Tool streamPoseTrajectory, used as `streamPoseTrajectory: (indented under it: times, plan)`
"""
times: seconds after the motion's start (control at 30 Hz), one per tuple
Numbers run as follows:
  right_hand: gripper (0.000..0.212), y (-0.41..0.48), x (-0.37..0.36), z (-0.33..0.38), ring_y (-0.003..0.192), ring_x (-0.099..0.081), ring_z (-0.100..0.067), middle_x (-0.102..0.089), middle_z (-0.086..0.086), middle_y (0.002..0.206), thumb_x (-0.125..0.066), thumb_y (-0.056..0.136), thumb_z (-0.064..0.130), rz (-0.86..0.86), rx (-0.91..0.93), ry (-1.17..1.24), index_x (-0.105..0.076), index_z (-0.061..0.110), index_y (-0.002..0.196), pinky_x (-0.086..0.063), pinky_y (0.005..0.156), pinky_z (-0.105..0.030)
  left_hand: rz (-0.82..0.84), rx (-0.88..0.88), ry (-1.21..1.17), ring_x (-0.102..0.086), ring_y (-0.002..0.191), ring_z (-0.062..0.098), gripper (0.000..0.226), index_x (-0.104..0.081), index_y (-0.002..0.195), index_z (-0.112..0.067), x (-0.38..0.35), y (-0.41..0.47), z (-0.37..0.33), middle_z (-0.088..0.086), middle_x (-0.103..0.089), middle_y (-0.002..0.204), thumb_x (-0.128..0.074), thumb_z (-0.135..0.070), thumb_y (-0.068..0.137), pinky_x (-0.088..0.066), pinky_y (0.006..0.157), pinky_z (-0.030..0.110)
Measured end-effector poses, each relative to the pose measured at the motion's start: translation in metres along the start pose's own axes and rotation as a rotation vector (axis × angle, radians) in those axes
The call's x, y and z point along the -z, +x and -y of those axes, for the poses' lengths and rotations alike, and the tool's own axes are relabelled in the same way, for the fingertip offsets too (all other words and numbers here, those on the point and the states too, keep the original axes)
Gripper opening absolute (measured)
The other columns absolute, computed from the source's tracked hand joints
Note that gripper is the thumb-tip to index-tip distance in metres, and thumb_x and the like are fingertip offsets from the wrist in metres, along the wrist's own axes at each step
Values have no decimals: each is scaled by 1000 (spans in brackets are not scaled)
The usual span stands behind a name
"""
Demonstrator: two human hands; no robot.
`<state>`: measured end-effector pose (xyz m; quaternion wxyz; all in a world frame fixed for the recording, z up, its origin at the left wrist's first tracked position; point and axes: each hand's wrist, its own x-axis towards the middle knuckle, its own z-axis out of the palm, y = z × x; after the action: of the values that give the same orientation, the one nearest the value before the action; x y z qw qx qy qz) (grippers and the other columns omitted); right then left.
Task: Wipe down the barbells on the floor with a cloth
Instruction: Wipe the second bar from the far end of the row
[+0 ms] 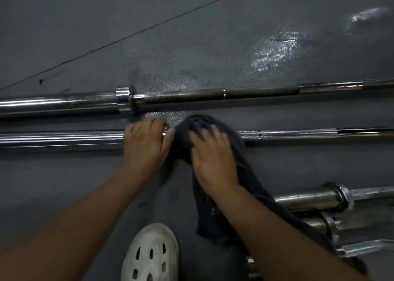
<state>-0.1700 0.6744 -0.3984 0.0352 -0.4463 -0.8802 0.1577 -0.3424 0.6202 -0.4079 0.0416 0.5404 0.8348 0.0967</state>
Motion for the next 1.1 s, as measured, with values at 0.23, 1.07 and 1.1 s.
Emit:
streamPoseTrajectory:
  times: [0.23, 1.07, 1.1]
  plan:
    - [38, 8, 23, -95, 120, -55, -38, -61, -16, 128, -46, 90, 17, -154, -91, -104, -62, 11, 123, -43, 101, -50, -21, -148, -93, -48, 125, 30, 51, -51, 138, -7, 2, -18, 22, 12, -53, 138, -45, -39, 99, -33, 110, 44]
    - [24, -64, 17, 10, 94, -57, -24, -65, -1, 98, -51, 82, 22, 93, 126, 57, -66, 22, 102, -46, 88, -41, 136, 62, -259, -62, 88, 27, 34, -66, 110, -20, 39, -105, 18, 0, -69, 98, -39, -36, 96, -41, 79, 39]
    - [22, -69, 23, -13, 88, -57, -25, -64, -1, 92, -51, 79, 23, 83, 80, -4, -65, 22, 96, -45, 83, -41, 130, 61, -269, -62, 88, 27, 34, -66, 108, -20, 38, -113, 18, -1, -68, 99, -40, -38, 96, -41, 78, 39]
